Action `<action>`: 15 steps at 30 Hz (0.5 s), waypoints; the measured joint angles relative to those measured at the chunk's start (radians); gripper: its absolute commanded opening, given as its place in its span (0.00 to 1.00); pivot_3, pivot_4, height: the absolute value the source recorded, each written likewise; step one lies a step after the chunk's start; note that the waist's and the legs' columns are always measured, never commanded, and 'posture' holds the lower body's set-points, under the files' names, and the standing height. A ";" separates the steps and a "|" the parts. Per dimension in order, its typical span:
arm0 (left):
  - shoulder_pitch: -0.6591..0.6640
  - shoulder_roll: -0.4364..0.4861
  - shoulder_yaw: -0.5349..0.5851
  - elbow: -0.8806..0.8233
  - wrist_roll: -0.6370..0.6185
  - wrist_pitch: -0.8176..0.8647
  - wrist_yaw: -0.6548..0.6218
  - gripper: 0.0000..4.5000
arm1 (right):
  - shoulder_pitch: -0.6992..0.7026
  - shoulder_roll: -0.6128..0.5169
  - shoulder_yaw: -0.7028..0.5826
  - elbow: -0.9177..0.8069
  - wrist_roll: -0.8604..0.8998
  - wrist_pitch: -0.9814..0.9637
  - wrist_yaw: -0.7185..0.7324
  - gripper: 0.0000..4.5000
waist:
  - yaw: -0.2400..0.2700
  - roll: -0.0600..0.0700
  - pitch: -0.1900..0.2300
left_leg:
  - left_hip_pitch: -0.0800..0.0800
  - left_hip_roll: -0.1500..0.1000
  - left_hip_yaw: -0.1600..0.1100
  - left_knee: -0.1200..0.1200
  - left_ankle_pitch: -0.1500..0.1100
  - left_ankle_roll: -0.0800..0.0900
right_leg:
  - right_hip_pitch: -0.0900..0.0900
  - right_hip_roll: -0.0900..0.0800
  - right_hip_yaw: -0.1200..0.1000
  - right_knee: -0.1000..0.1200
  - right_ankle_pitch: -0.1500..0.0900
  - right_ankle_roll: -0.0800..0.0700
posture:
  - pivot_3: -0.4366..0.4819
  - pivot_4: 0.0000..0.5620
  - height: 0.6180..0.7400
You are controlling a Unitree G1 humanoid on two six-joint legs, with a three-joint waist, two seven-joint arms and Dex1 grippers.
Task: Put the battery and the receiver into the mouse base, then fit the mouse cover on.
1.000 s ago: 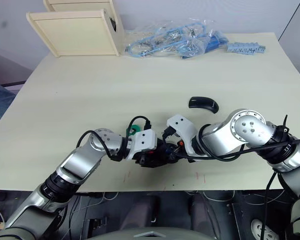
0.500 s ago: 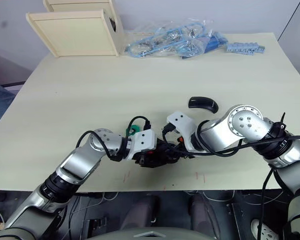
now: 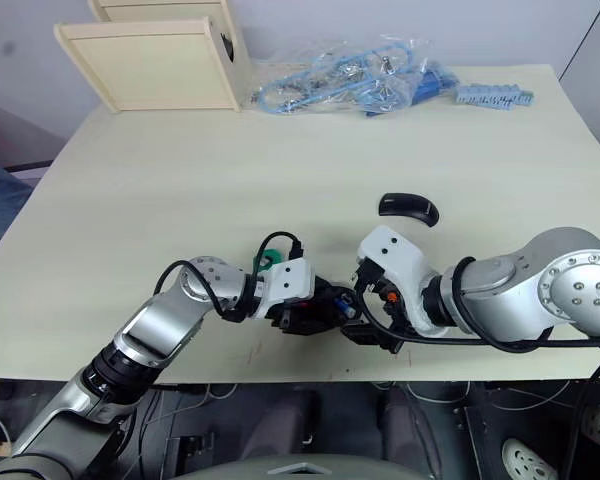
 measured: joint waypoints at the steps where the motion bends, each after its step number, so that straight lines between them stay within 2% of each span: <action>1: 0.003 0.001 0.001 0.003 -0.001 -0.004 0.000 0.65 | 0.077 0.005 -0.023 -0.044 -0.097 -0.047 0.063 0.98 | 0.002 0.000 0.000 | 0.000 0.000 0.000 0.001 0.000 0.000 | 0.000 0.000 0.000 0.000 0.000 0.000 | 0.48 0.27 1.00; 2: 0.004 0.003 0.001 0.003 -0.002 -0.008 -0.002 0.65 | 0.170 0.007 -0.051 -0.076 -0.201 -0.100 0.144 0.98 | 0.001 0.000 0.000 | 0.000 -0.001 0.000 0.001 0.000 0.000 | 0.001 0.000 0.000 0.000 0.000 0.000 | 0.48 0.27 1.00; 5: 0.003 0.009 0.003 0.008 -0.001 -0.010 -0.006 0.65 | 0.306 0.013 -0.084 -0.080 -0.401 -0.197 0.285 0.98 | -0.006 0.000 0.000 | 0.003 -0.001 0.002 0.001 0.000 0.000 | 0.002 0.001 0.002 0.000 0.000 0.001 | 0.48 0.27 1.00; 7: 0.006 0.011 0.005 0.006 0.000 -0.009 -0.004 0.65 | 0.403 0.073 -0.095 -0.073 -0.550 -0.298 0.376 0.98 | -0.006 0.000 0.000 | 0.004 0.000 0.001 0.001 0.000 0.000 | 0.003 0.002 0.002 0.001 0.000 0.001 | 0.48 0.27 1.00; 11: 0.011 0.016 0.007 0.001 -0.001 -0.008 0.001 0.65 | 0.463 0.127 -0.092 -0.058 -0.717 -0.388 0.479 0.98 | -0.008 0.000 0.000 | 0.006 0.000 0.002 0.001 0.000 0.000 | 0.003 0.002 0.003 0.001 0.000 0.001 | 0.48 0.27 1.00; 12: 0.013 0.016 0.007 -0.002 -0.001 -0.008 0.002 0.65 | 0.478 0.150 -0.089 -0.044 -0.769 -0.413 0.505 0.86 | -0.008 0.000 -0.001 | 0.006 0.000 0.002 0.001 0.000 0.000 | 0.003 0.002 0.003 0.001 0.000 0.001 | 0.48 0.27 1.00; 14: 0.015 0.017 0.007 -0.007 -0.001 -0.007 0.002 0.65 | 0.499 0.174 -0.079 -0.023 -0.832 -0.441 0.535 0.72 | -0.008 0.000 -0.001 | 0.006 0.000 0.002 0.001 0.000 0.000 | 0.003 0.002 0.004 0.001 0.000 0.001 | 0.48 0.27 1.00; 15: 0.016 0.018 0.007 -0.008 -0.001 -0.007 0.002 0.65 | 0.512 0.191 -0.077 -0.008 -0.863 -0.456 0.561 0.57 | -0.008 0.000 -0.001 | 0.006 0.000 0.002 0.001 0.000 0.000 | 0.003 0.002 0.004 0.001 0.000 0.001 | 0.48 0.27 1.00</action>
